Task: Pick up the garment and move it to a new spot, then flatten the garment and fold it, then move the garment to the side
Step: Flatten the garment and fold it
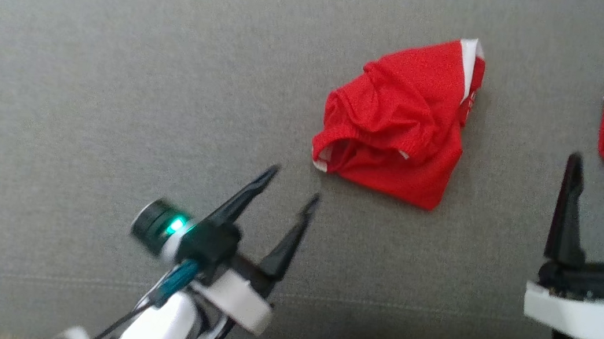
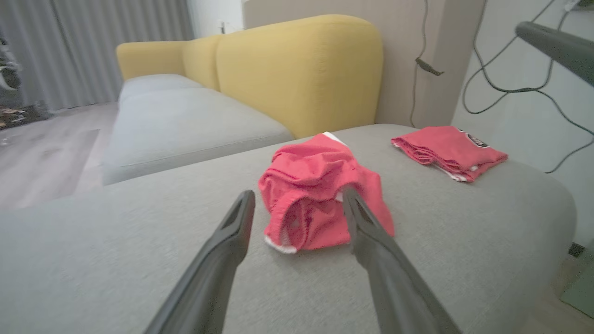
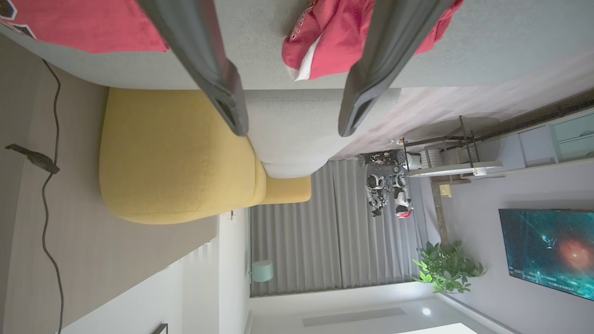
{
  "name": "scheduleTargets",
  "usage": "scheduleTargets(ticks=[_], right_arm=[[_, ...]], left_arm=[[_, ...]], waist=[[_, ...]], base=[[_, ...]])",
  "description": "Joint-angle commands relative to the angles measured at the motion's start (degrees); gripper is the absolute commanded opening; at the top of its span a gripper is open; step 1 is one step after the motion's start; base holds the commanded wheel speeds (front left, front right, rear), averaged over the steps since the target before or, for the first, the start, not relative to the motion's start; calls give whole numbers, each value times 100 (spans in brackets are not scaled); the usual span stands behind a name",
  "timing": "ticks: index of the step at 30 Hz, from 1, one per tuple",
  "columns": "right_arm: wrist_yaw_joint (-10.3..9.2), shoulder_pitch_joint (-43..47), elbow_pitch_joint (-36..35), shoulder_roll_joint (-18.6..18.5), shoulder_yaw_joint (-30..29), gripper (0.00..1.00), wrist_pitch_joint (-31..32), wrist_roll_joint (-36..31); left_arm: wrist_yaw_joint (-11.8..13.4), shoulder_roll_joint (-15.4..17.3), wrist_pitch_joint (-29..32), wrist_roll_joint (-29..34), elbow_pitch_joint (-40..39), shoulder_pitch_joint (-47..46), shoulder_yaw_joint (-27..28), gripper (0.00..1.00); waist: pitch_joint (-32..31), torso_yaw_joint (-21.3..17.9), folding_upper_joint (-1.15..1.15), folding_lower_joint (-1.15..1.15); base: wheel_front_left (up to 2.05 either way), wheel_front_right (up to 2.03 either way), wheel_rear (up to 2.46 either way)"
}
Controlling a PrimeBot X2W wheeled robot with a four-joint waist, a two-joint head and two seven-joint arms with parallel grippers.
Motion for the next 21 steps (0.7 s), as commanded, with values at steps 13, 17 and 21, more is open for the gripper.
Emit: scheduleTargets(ticks=[13, 17, 21], right_arm=[[10, -737, -363, -12, 106, 100, -24, 3], [10, -800, -368, -11, 101, 100, -24, 57], [10, -890, -388, -11, 158, 100, -24, 101]], left_arm=[[-284, -74, -29, -44, 880, -1638, -668, 100], [-314, -75, -29, -77, 953, -1907, -885, 100], [-248, -75, -29, -87, 1074, -2171, -891, 100]], waist=[[1145, -713, 0, 0], [1296, -927, 0, 0], [1467, -1145, 0, 0]], base=[[0, 0, 0], [0, 0, 0], [0, 0, 0]])
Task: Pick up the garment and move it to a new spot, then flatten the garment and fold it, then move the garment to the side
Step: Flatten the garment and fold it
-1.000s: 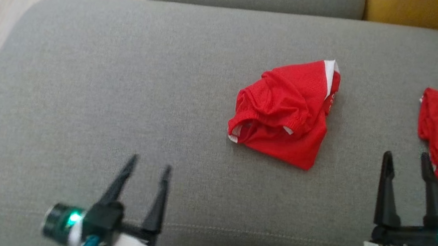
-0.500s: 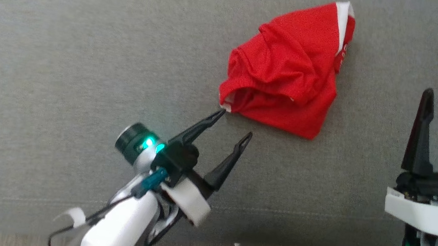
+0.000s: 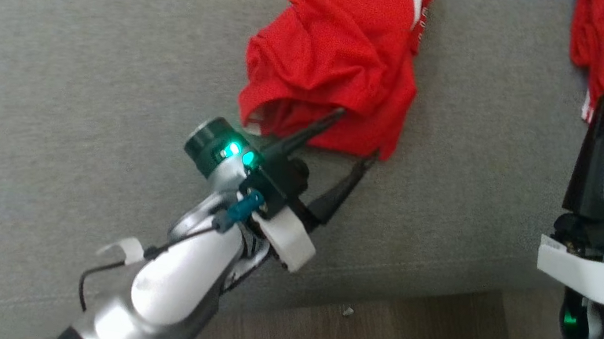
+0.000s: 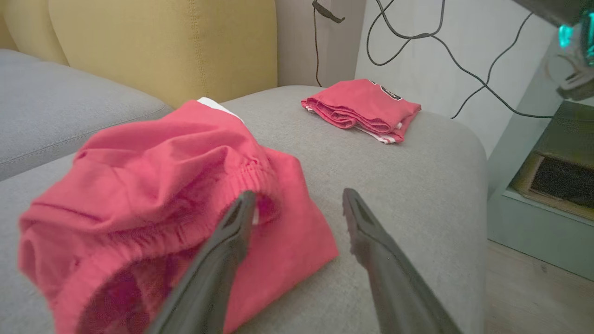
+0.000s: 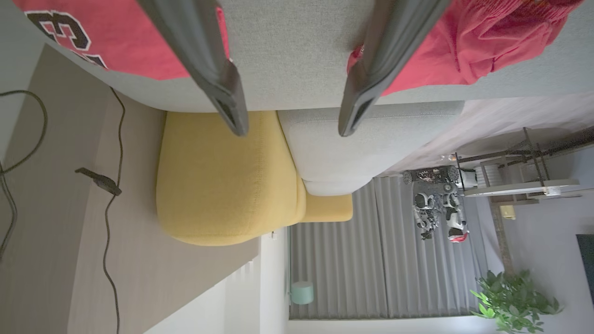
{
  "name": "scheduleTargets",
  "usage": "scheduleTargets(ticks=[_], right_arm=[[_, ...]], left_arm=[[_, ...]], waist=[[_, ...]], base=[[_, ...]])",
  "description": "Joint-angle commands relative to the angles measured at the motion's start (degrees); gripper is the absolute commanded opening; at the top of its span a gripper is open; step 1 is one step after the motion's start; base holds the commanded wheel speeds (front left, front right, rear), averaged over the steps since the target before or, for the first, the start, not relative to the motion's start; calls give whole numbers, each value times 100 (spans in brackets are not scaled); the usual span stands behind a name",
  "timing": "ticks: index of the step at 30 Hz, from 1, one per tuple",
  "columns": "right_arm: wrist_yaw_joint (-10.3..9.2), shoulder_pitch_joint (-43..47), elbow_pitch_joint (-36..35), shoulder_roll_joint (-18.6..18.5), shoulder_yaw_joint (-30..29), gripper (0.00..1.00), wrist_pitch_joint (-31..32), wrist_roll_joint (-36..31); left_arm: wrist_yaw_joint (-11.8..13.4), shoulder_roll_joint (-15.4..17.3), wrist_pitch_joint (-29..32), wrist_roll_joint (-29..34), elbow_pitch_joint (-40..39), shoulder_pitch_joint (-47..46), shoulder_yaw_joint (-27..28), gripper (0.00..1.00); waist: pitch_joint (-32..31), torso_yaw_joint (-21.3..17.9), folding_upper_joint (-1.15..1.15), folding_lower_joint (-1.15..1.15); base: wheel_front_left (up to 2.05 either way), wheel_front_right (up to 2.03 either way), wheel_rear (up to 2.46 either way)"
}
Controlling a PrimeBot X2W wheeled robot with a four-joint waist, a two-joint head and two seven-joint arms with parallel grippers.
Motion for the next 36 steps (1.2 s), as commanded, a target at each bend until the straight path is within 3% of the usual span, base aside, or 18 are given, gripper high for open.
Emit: scheduleTargets(ticks=[1, 12, 13, 14, 19, 28, 31, 32, 33, 36], right_arm=[[10, -146, -242, -10, 159, 100, -24, 49], [10, -430, -537, -10, 241, 100, -24, 193], [10, -436, -537, -10, 249, 100, -24, 196], [10, -439, -530, -10, 256, 100, -24, 198], [10, -397, -504, -10, 262, 100, -24, 241], [10, -109, -384, -10, 287, 100, -24, 353], [10, 8, -378, -10, 236, 100, -24, 370], [10, 8, -378, -10, 236, 100, -24, 370], [10, 57, -389, -10, 219, 100, -24, 386], [10, 40, -425, -10, 294, 100, -24, 401]], left_arm=[[31, -2, -29, -56, -102, -256, 169, 100], [71, -2, -29, -56, 266, -912, 496, 100], [92, -2, -29, -31, 186, -956, 525, 40], [99, -2, -29, -61, 104, -970, 556, 0], [-36, -2, -29, -634, -273, -1019, 525, 0], [-97, -3, 1, -2486, -989, -1175, 128, 0], [84, -3, 293, -3246, -1254, -1075, 119, 0], [84, -3, 293, -3246, -1254, -1075, 119, 0], [315, -3, 606, -3767, -1207, -954, 181, 0], [622, -3, 970, -4592, -689, -817, 378, 0]], waist=[[173, -180, 0, 0], [490, -496, 0, 0], [480, -504, 0, 0], [454, -510, 0, 0], [167, -498, 0, 0], [-780, -495, 0, 0], [-984, -489, 0, 0], [-984, -489, 0, 0], [-1032, -480, 0, 0], [-956, -464, 0, 0]], base=[[0, 0, 0], [0, 0, 0], [0, 0, 0], [0, 0, 0], [0, 0, 0], [0, 0, 0], [0, 0, 0], [0, 0, 0], [0, 0, 0], [0, 0, 0]])
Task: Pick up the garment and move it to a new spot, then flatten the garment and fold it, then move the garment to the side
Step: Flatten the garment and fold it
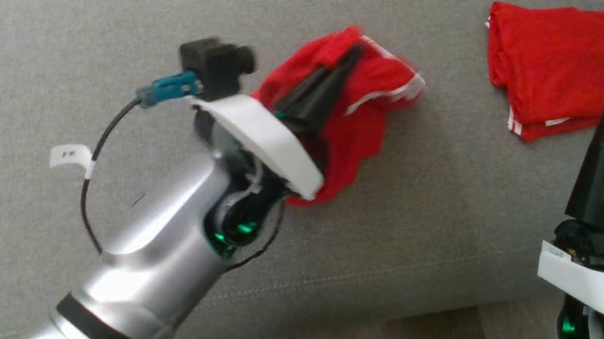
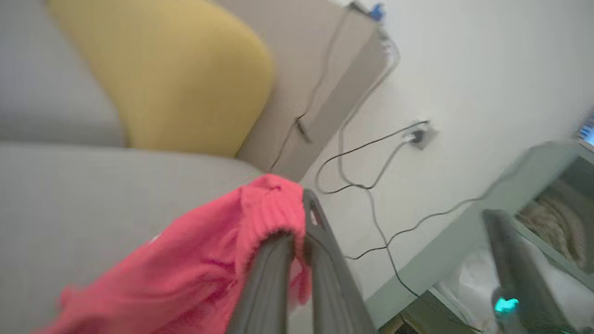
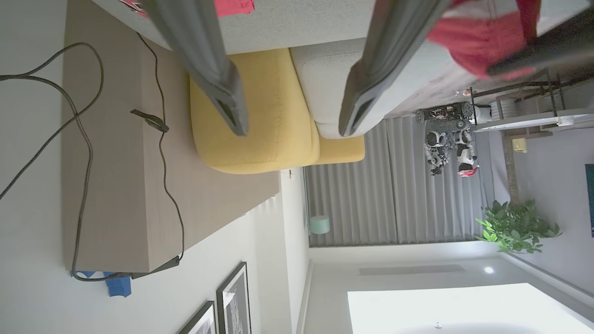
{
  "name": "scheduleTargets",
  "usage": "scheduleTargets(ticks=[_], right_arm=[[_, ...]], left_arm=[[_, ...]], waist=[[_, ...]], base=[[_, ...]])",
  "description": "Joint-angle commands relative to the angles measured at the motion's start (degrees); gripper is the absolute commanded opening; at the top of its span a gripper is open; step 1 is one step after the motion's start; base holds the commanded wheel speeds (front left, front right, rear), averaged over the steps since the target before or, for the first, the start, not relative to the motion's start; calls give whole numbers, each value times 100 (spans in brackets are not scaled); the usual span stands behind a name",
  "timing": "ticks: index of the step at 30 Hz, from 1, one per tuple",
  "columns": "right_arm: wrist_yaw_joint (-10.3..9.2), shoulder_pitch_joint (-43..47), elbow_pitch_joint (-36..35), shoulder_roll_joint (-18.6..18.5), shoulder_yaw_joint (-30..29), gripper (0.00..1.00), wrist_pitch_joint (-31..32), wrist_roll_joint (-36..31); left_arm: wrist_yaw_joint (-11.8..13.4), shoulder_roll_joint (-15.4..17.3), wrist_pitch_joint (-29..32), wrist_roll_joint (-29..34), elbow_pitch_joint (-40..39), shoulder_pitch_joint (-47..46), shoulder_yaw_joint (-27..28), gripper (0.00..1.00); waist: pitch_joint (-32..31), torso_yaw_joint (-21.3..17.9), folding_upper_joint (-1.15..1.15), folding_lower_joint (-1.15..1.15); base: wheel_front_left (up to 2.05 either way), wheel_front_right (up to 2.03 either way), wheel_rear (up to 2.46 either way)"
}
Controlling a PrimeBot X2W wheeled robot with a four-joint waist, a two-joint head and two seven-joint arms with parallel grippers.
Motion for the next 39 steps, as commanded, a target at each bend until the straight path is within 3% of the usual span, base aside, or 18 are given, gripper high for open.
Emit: scheduleTargets(ticks=[1, 6, 12, 13, 14, 15, 20, 30, 37, 38, 39], right_arm=[[10, -94, -204, -10, 194, 100, -23, 7], [10, -206, -229, -10, 320, 100, -23, -54], [10, -325, -243, -10, 326, 100, -23, -113], [10, -325, -241, -10, 306, 100, -23, -120], [10, -320, -239, -10, 284, 100, -23, -124], [10, -312, -236, -10, 265, 100, -23, -129], [10, -223, -258, -10, 135, 100, -23, -152], [10, -186, -302, -10, 91, 100, -23, -154], [10, -169, -273, -10, 103, 100, -23, -154], [10, -167, -268, -10, 102, 100, -23, -151], [10, -165, -264, -10, 103, 100, -23, -148]], left_arm=[[98, 75, 69, -357, 197, -59, 309, 0], [229, 75, -252, -1168, 1570, -371, 531, 0], [-51, 75, -772, -1748, 2630, -880, 438, 0], [-149, 75, -823, -1807, 2691, -932, 396, 15], [-239, 75, -862, -1894, 2713, -958, 363, 91], [-320, 75, -891, -1953, 2711, -975, 314, 100], [-537, 75, -941, -2233, 2557, -829, 12, 100], [-575, 78, -733, -2310, 2228, -554, -457, 100], [-524, 172, -847, -2130, 1984, -489, -434, 100], [-526, 181, -848, -2124, 1962, -481, -439, 53], [-536, 183, -820, -2132, 1930, -472, -457, 28]], waist=[[119, 20, 0, 0], [447, 33, 0, 0], [674, 36, 0, 0], [680, 41, 0, 0], [677, 49, 0, 0], [669, 58, 0, 0], [591, 137, 0, 0], [577, 261, 0, 0], [595, 269, 0, 0], [592, 263, 0, 0], [589, 257, 0, 0]], base=[[0, 0, 0], [0, 0, 0], [0, 0, 0], [0, 0, 0], [0, 0, 0], [0, 0, 0], [0, 0, 0], [0, 0, 0], [0, 0, 0], [0, 0, 0], [0, 0, 0]])
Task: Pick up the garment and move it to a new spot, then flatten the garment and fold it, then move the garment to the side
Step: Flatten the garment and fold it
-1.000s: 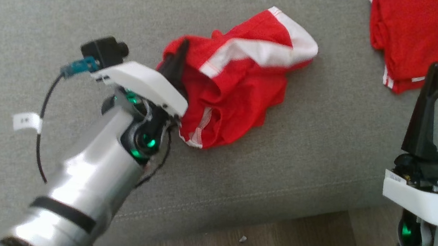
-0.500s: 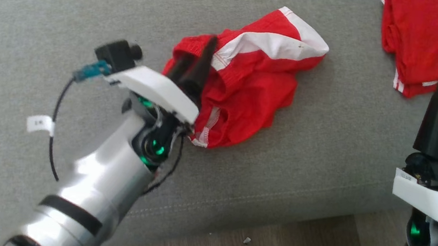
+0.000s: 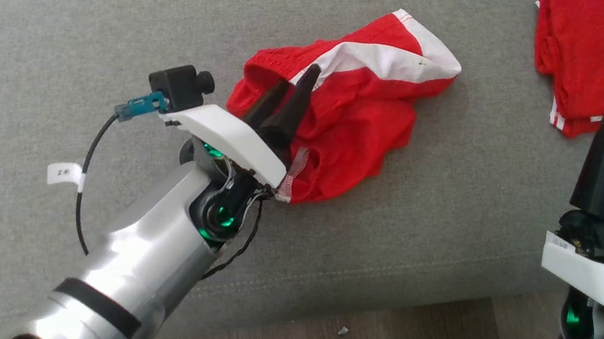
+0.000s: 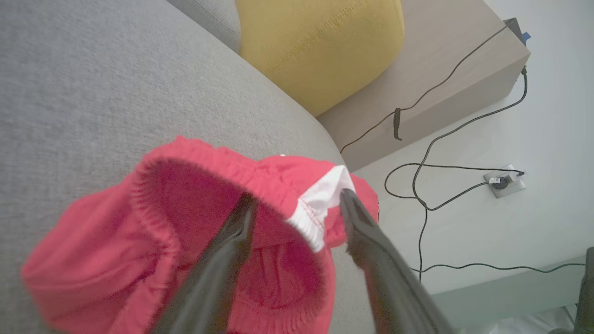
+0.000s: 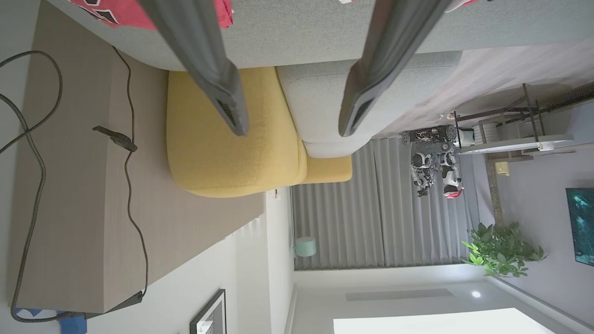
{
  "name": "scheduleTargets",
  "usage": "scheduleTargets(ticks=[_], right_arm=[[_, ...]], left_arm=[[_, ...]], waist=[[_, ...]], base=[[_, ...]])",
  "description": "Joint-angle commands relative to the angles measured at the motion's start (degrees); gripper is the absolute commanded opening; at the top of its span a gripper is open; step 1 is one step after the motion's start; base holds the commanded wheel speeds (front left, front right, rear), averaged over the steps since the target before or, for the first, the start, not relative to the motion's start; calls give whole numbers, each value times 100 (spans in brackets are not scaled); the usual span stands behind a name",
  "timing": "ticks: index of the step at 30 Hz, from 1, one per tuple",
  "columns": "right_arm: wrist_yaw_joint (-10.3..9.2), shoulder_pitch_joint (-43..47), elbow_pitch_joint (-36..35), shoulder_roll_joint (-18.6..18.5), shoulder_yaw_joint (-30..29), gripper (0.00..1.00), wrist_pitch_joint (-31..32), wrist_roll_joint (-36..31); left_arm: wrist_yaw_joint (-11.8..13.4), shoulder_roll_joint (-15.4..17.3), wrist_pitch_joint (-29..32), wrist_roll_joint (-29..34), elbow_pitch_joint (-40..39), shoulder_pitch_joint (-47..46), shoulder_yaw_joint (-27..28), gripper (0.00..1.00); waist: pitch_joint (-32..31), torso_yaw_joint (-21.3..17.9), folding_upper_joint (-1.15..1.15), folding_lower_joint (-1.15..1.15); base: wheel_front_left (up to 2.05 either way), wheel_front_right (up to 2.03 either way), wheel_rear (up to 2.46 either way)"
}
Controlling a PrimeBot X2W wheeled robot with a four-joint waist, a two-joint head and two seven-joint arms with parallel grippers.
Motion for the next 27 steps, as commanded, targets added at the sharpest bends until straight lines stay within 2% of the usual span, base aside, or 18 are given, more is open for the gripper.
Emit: scheduleTargets(ticks=[1, 2, 7, 11, 15, 22, 27], right_arm=[[10, 1, -184, -10, 129, 100, -24, -56], [10, 2, -181, -10, 128, 100, -24, -54], [10, -3, -177, -10, 83, 100, -24, -60], [10, 42, -125, -10, 138, 100, -24, -40], [10, 170, 233, -10, 385, 100, -24, -84], [10, 235, 889, -203, 498, 100, -24, -223], [10, 112, 1493, -465, 614, 100, -24, -79]], left_arm=[[1, 78, -18, 63, -204, -86, 132, 28], [-11, 82, 37, 48, -235, -72, 103, 0], [-42, 143, 230, -27, -416, 27, 20, 0], [-54, 334, 186, 47, -680, 145, 3, 0], [71, 883, 186, 334, -1215, 456, -117, 0], [674, 2098, 446, 483, -2498, 1288, -112, 0], [1039, 2586, 526, 487, -3112, 1667, -32, 0]], waist=[[-3, -6, 0, 0], [-8, -13, 0, 0], [-64, -22, 0, 0], [-180, 0, 0, 0], [-298, 127, 0, 0], [-436, 532, 0, 0], [-380, 833, 0, 0]], base=[[0, 0, 0], [0, 0, 0], [0, 0, 0], [0, 0, 0], [0, 0, 0], [0, 0, 0], [0, 0, 0]])
